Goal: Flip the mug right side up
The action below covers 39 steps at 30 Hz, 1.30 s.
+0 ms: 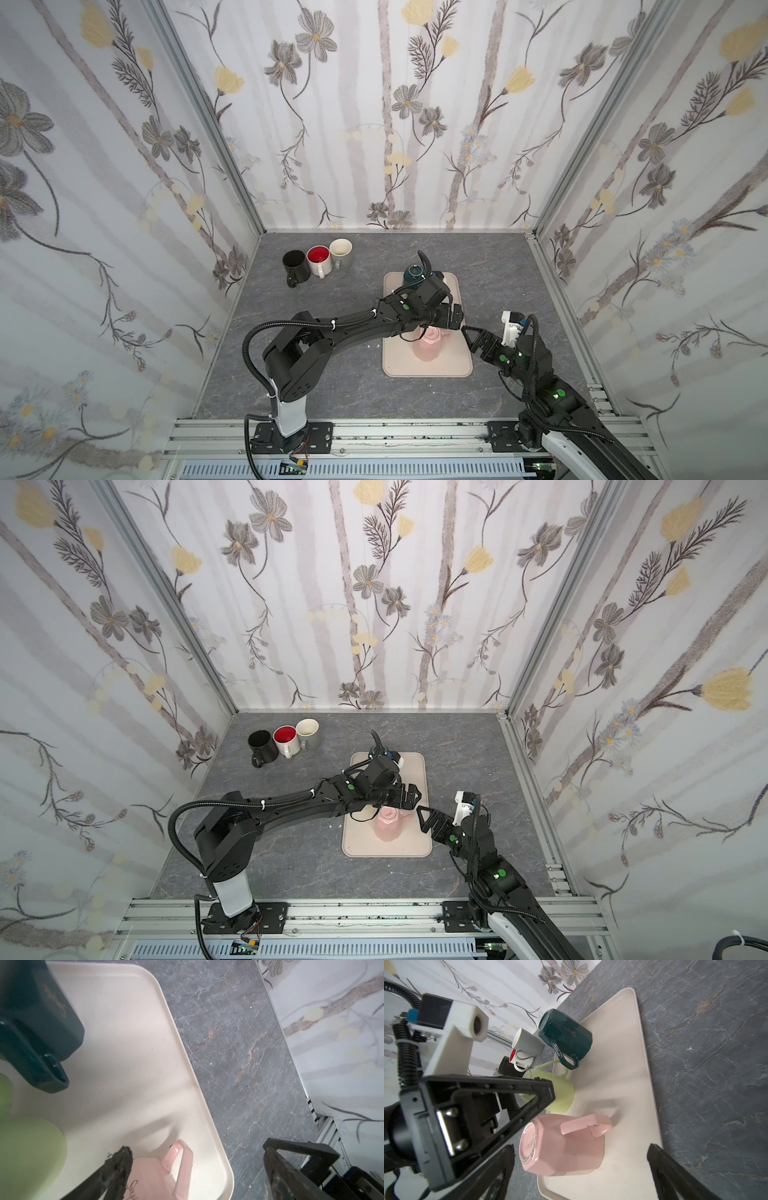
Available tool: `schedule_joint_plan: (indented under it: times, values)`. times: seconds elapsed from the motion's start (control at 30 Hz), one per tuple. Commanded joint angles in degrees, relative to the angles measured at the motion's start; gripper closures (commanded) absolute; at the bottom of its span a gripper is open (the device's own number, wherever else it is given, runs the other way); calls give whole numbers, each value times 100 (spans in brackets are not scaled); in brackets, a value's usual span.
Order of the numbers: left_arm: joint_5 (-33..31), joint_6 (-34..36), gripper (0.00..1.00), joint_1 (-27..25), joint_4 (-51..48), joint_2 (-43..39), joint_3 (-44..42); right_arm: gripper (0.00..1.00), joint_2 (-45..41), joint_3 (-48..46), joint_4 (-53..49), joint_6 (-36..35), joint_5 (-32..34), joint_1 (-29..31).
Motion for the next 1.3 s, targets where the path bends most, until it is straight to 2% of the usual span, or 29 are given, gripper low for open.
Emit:
schedule_joint_plan:
  times: [0.0,0.37,0.57,0.7,0.87,1.03,1.27]
  values:
    - [-423,-36,0,3,-620,-226,244,0,-84,-33,-50,36,136,-29]
    - [-1105,-35,0,-539,-1592,-1531,-680,0,-156,-82,-38,-73,101,-79]
    - [-1177,-145,0,-744,-1605,-2002,-1509,0,-212,-124,-41,-109,58,-92]
    - [-1164,-122,0,-1018,-1191,-2219,-1897,0,-305,-195,-32,-58,23,-101]
    - [-1301,20,0,-1099,-1509,-1850,-1768,0,-446,-251,-41,22,-25,-119]
    - [-1830,133,0,-1096,-2333,-1316,-1284,0,-517,-242,-56,80,-92,-126]
    - [-2421,118,0,-1096,-2924,-702,-827,0,-447,-214,-58,67,-88,-136]
